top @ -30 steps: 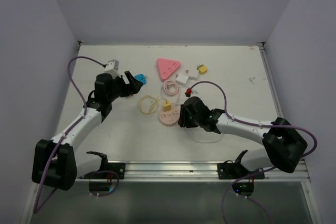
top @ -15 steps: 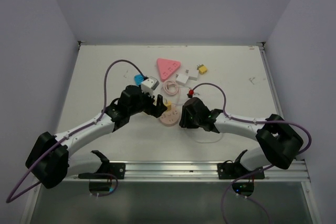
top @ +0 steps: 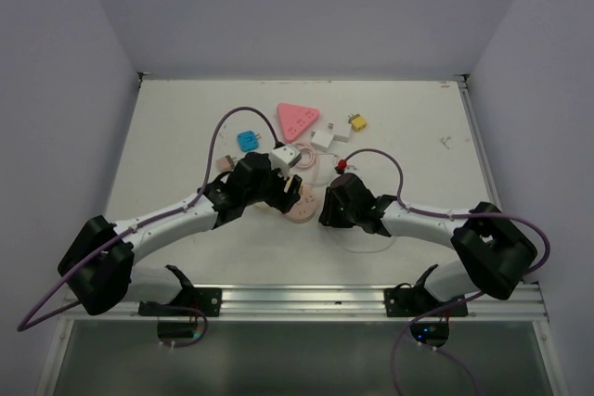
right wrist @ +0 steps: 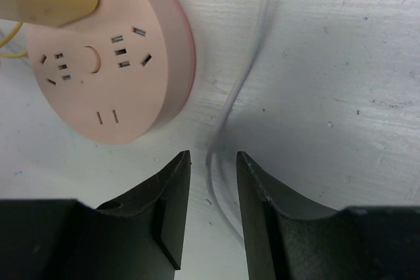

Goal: Pull the plug off the socket

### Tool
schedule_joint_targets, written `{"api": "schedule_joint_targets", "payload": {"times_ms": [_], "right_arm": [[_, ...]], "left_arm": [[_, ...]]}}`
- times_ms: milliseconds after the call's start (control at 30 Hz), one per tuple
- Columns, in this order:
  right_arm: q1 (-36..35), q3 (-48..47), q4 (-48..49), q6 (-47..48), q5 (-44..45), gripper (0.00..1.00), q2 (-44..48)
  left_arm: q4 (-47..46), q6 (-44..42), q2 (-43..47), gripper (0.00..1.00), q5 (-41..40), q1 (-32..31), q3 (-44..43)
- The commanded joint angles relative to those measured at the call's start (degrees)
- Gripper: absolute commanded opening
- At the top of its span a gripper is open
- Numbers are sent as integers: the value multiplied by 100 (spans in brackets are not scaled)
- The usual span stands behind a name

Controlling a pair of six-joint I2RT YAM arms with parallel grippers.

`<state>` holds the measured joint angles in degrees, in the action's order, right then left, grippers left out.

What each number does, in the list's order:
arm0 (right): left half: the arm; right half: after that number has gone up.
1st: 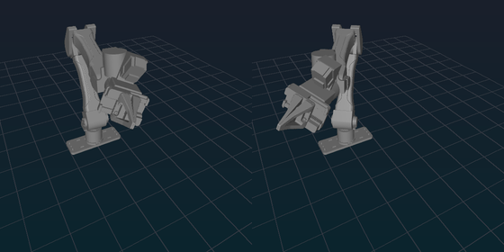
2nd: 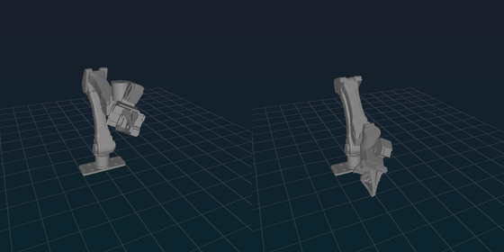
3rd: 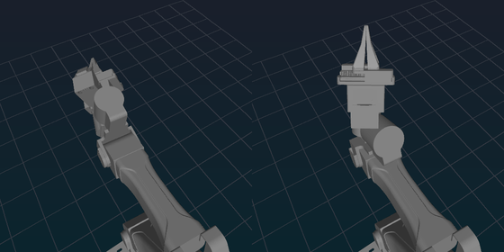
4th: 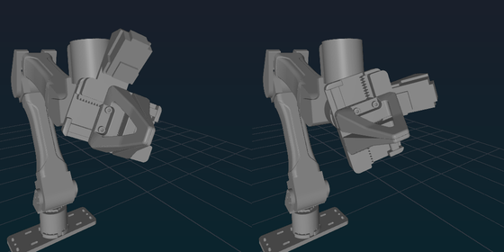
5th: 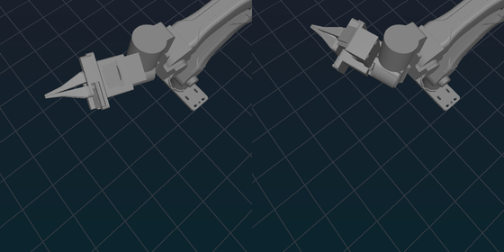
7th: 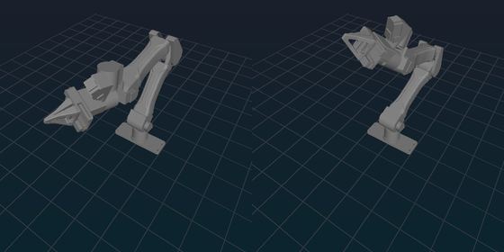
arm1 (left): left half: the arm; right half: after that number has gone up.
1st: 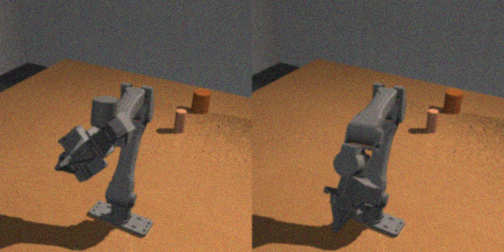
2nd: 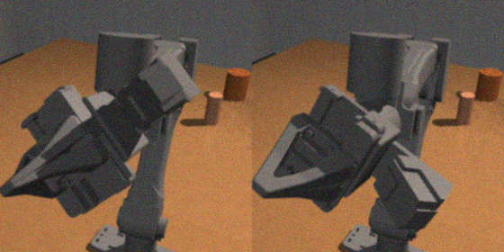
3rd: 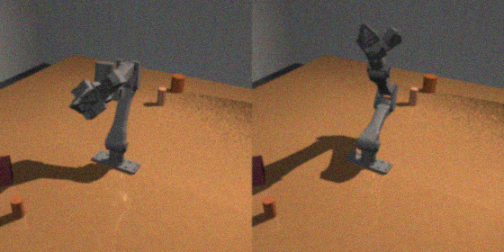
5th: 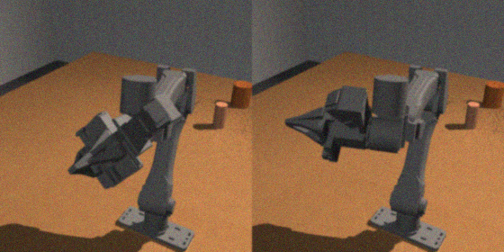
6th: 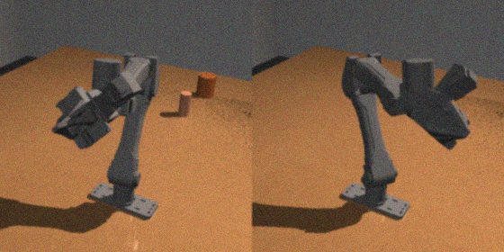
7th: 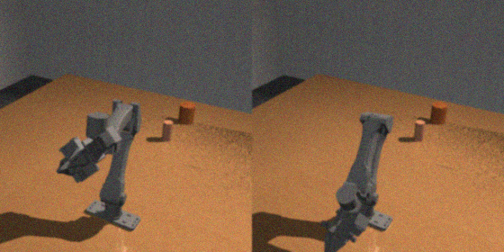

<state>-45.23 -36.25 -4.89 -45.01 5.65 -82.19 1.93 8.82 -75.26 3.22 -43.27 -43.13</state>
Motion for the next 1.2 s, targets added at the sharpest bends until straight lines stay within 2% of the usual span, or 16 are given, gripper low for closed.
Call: {"api": "schedule_joint_targets", "payload": {"times_ms": [0,133,300,467,700,1033,1167], "right_arm": [[32,4,374,19,-160,38,151],[32,-49,653,71,-398,38,46],[32,-66,787,177,-547,38,54],[32,-49,770,291,-547,38,203],[85,118,814,265,-521,38,256],[138,206,884,362,-547,38,397],[146,250,893,397,-547,38,494]], "left_arm": [[-96,-249,-58,74,-296,-50,-257],[-97,-556,-453,80,-551,-50,-529],[280,-855,-1208,82,-455,2,-1345],[553,-1014,-1535,78,-121,99,-1645],[817,-1163,-1649,68,29,125,-1610],[984,-1479,-2018,66,240,301,-1900],[1037,-1541,-2097,60,319,363,-2015]]}}
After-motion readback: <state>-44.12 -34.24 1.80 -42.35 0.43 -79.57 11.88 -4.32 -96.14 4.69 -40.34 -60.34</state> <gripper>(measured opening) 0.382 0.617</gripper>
